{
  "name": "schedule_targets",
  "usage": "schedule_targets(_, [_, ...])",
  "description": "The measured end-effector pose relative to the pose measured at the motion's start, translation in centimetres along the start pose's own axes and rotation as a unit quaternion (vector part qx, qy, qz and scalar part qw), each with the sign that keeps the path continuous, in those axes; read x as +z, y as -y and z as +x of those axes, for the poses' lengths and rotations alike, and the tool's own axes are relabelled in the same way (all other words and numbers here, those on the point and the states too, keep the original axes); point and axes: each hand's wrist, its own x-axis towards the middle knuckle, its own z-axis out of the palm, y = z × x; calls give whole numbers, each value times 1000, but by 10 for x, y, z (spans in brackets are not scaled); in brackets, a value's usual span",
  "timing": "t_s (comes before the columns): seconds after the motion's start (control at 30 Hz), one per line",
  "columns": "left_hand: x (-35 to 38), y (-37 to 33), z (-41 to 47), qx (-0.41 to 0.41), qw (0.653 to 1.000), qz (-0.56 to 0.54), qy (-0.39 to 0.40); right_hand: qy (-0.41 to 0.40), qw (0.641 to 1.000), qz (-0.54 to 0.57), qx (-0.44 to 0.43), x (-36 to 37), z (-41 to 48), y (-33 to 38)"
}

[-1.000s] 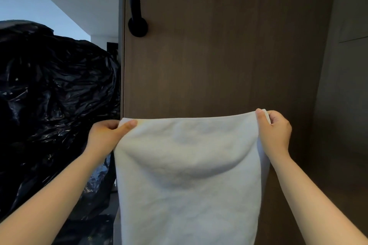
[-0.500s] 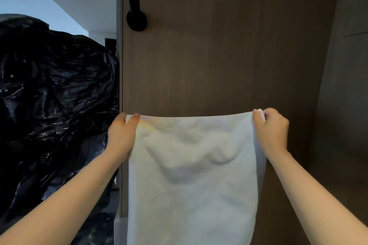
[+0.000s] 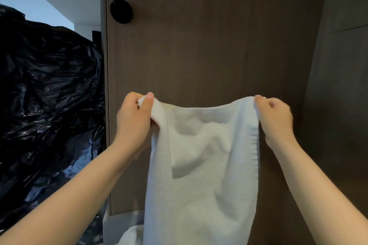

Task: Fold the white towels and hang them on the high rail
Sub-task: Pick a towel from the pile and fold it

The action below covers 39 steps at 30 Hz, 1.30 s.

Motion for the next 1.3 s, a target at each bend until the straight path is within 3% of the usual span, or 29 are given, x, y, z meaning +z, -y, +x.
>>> schedule_targets(0.07, [9,19,1,-55,998,42,0,22,999,-31,25,7,-5,-5])
schedule_targets(0.17, [6,50,-4,-230,973,22,-23,13,989,-42,141,10,-15,-23])
schedule_targets(0.2, [4,56,-9,-249,968,34,-16,27,984,-43,172,9,-22,-27])
schedule_targets(0.3, [5,57,-33,-186,981,53,33,106,979,-24,170,11,-48,-31])
schedule_targets(0.5, [2,16,-79,-97,985,-51,137,230,964,90,101,14,-109,2])
schedule_targets(0.77, [-19,13,-116,-157,948,-210,180,335,930,131,82,17,-158,18])
schedule_targets(1.13, [-50,22,-117,-135,950,-218,178,468,872,141,-35,17,-163,24])
schedule_targets(1.3, [-57,15,-125,-116,939,-257,196,462,874,151,-15,26,-163,28])
